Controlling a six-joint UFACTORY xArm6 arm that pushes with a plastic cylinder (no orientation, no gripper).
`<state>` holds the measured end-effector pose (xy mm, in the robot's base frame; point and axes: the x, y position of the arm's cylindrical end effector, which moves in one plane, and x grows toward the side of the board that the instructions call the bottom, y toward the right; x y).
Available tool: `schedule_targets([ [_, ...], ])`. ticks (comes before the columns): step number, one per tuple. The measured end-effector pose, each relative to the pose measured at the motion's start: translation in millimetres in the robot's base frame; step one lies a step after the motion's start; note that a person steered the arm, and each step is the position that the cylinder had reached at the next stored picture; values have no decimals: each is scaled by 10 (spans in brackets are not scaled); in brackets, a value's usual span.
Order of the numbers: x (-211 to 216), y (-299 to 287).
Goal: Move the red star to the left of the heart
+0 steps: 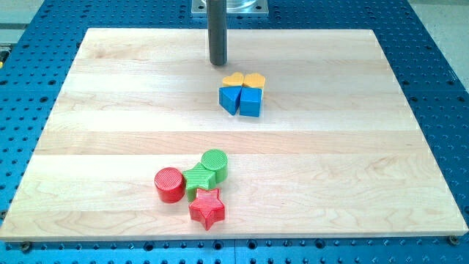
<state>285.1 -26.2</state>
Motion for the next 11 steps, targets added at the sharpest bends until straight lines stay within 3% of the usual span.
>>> schedule_targets([
  [4, -190, -97],
  [5, -3, -82],
  [7, 974, -628],
  [8, 1053, -870],
  [10, 1553, -868],
  [11, 1792, -562],
])
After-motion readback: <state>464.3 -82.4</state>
